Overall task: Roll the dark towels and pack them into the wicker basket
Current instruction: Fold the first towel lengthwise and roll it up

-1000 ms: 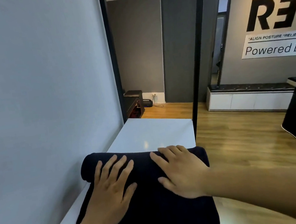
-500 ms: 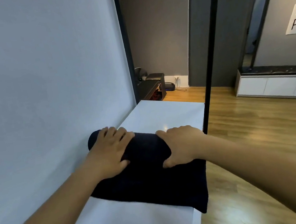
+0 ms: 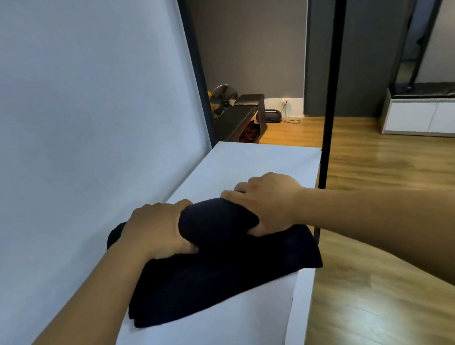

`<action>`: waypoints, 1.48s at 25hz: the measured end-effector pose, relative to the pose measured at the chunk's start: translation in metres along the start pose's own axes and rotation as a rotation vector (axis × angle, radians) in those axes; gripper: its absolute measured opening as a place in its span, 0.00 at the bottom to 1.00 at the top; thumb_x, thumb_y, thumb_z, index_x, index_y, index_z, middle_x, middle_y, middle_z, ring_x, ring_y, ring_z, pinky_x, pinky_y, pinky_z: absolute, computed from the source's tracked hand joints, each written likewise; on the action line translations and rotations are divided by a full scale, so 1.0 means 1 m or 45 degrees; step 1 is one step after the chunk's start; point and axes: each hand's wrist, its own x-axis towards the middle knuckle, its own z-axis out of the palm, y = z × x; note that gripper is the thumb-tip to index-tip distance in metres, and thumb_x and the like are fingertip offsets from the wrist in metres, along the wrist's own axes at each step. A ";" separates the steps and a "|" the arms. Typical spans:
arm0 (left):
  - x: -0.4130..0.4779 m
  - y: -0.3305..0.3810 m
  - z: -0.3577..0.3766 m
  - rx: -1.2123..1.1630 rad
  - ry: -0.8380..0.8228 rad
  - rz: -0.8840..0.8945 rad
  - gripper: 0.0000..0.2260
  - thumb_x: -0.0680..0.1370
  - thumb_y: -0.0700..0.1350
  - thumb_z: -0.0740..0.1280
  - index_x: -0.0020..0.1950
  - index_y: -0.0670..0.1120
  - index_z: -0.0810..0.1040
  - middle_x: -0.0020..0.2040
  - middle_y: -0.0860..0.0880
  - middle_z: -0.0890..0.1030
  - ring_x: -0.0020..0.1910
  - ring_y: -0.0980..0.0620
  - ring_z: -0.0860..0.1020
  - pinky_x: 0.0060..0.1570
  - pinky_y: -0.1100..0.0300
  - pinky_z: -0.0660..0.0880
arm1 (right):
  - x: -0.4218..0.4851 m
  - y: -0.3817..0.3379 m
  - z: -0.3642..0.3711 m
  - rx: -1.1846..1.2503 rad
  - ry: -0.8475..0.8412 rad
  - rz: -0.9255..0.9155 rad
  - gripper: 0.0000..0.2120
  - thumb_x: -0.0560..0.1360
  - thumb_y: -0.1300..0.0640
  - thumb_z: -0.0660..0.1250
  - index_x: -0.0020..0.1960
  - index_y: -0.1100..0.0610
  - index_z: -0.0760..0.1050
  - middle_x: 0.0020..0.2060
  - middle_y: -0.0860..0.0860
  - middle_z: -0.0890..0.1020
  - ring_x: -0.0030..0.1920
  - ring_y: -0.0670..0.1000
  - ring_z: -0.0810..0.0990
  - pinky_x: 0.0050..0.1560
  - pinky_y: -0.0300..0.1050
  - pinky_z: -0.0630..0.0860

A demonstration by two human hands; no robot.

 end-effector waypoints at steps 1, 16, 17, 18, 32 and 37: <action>-0.006 0.004 0.007 0.047 0.082 -0.020 0.30 0.62 0.69 0.68 0.62 0.65 0.66 0.45 0.59 0.78 0.43 0.54 0.77 0.41 0.56 0.72 | -0.001 0.001 0.005 -0.031 0.056 -0.040 0.41 0.70 0.33 0.66 0.75 0.46 0.53 0.63 0.49 0.74 0.54 0.55 0.77 0.50 0.55 0.79; -0.108 0.093 -0.024 -0.561 -0.204 -0.806 0.32 0.66 0.70 0.71 0.67 0.67 0.65 0.58 0.60 0.78 0.55 0.53 0.77 0.57 0.51 0.75 | -0.006 0.028 0.013 0.168 0.193 -0.566 0.35 0.77 0.41 0.63 0.79 0.51 0.53 0.73 0.52 0.66 0.70 0.57 0.65 0.71 0.54 0.58; -0.112 0.108 -0.022 -0.422 -0.174 -0.856 0.35 0.67 0.71 0.68 0.70 0.64 0.62 0.59 0.56 0.77 0.55 0.50 0.76 0.55 0.50 0.75 | -0.001 0.026 0.011 0.168 0.181 -0.589 0.36 0.76 0.44 0.66 0.79 0.52 0.55 0.72 0.53 0.67 0.69 0.58 0.66 0.71 0.55 0.59; -0.117 0.124 -0.017 -0.262 -0.142 -0.899 0.37 0.69 0.72 0.65 0.73 0.60 0.58 0.60 0.52 0.77 0.55 0.47 0.76 0.53 0.50 0.75 | 0.003 0.021 0.011 0.129 0.200 -0.605 0.38 0.74 0.47 0.70 0.78 0.55 0.58 0.70 0.55 0.69 0.68 0.59 0.68 0.71 0.57 0.60; -0.214 0.218 0.028 0.489 0.140 -1.498 0.36 0.71 0.46 0.71 0.77 0.50 0.62 0.55 0.36 0.77 0.44 0.39 0.75 0.44 0.48 0.70 | -0.019 -0.161 -0.034 1.657 -0.139 -0.064 0.25 0.73 0.37 0.65 0.66 0.46 0.73 0.69 0.53 0.63 0.54 0.51 0.76 0.57 0.51 0.79; -0.318 0.200 0.035 0.566 0.045 -1.656 0.32 0.73 0.51 0.69 0.76 0.50 0.65 0.62 0.34 0.75 0.48 0.36 0.76 0.47 0.44 0.72 | -0.058 -0.298 -0.050 1.966 -0.244 -0.235 0.37 0.65 0.41 0.77 0.70 0.43 0.66 0.69 0.48 0.60 0.57 0.46 0.70 0.58 0.40 0.71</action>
